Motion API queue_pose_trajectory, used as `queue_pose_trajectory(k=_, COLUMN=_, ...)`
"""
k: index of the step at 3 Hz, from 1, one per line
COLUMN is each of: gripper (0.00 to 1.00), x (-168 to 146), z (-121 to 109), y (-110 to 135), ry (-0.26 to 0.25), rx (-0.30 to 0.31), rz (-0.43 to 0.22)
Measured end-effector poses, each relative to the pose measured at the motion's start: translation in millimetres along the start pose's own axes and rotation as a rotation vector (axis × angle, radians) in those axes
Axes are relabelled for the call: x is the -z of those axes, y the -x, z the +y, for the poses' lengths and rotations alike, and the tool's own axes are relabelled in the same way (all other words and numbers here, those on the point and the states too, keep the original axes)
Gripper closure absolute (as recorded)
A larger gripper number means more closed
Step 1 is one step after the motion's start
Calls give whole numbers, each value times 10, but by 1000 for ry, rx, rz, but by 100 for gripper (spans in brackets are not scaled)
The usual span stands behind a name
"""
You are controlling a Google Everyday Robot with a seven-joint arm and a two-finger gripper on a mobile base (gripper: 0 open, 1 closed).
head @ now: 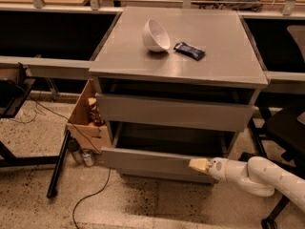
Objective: Close middle drawer
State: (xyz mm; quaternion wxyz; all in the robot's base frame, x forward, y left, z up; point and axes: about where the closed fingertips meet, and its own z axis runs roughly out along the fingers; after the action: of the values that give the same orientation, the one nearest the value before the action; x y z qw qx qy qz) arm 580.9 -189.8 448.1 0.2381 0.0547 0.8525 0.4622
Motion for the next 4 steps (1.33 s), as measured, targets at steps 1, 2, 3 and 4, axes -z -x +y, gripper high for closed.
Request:
queue_pose_trajectory(k=1, gripper=100, x=-101, z=33, y=146, ry=-20, rx=-13, rz=-35)
queue_pose_trajectory(k=2, gripper=100, x=-259, z=60, y=251, ry=-30, rx=-10, rz=-29)
queue_pose_trajectory(k=3, gripper=100, x=-454, z=128, y=380, ry=-31, rx=9, rz=-11)
queue_pose_trajectory(k=4, gripper=100, x=-641, z=208, y=516, ry=-38, rx=28, rz=2)
